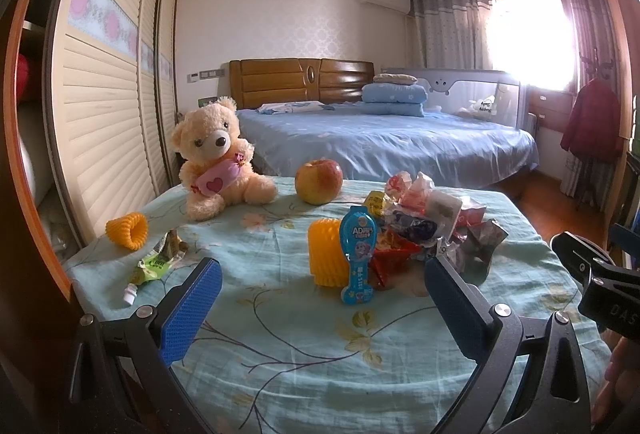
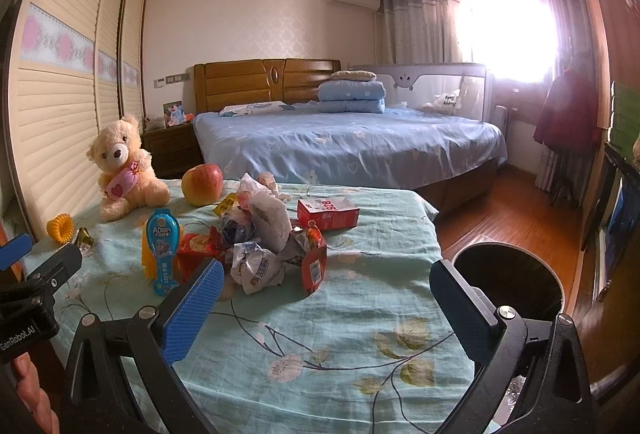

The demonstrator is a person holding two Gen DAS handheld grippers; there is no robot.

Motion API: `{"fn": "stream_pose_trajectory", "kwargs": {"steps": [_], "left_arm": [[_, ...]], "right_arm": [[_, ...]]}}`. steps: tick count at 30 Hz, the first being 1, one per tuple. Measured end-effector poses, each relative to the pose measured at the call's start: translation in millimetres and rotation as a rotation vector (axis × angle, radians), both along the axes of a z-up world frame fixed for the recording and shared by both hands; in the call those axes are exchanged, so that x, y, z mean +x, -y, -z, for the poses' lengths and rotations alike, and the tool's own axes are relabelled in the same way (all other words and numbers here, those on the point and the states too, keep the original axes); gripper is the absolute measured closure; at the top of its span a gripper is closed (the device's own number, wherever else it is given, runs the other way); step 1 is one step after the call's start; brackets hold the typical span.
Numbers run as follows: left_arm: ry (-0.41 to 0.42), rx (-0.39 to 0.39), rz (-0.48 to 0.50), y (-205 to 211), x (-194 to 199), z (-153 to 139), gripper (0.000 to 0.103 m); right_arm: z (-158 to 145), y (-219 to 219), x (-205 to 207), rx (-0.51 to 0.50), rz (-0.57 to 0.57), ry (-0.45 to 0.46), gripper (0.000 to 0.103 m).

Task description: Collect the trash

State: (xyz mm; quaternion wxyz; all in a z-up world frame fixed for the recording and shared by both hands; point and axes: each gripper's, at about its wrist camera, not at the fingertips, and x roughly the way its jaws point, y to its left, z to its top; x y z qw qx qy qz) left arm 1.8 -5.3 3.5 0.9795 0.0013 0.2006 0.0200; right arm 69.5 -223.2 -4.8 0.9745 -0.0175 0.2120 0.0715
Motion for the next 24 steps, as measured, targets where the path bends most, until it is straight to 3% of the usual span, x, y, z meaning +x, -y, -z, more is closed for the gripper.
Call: {"fn": "stream_pose_trajectory", "kwargs": {"steps": [13, 24], "left_arm": [[-0.016, -0.013, 0.018, -2, 5, 3, 0.001], [-0.102, -0.03, 0.02, -6, 31, 14, 0.002]], "right_arm": [[6, 1, 0, 0.031, 0.0, -0.03, 0.0], [25, 14, 28, 0.108, -0.012, -0.157, 0.0]]}}
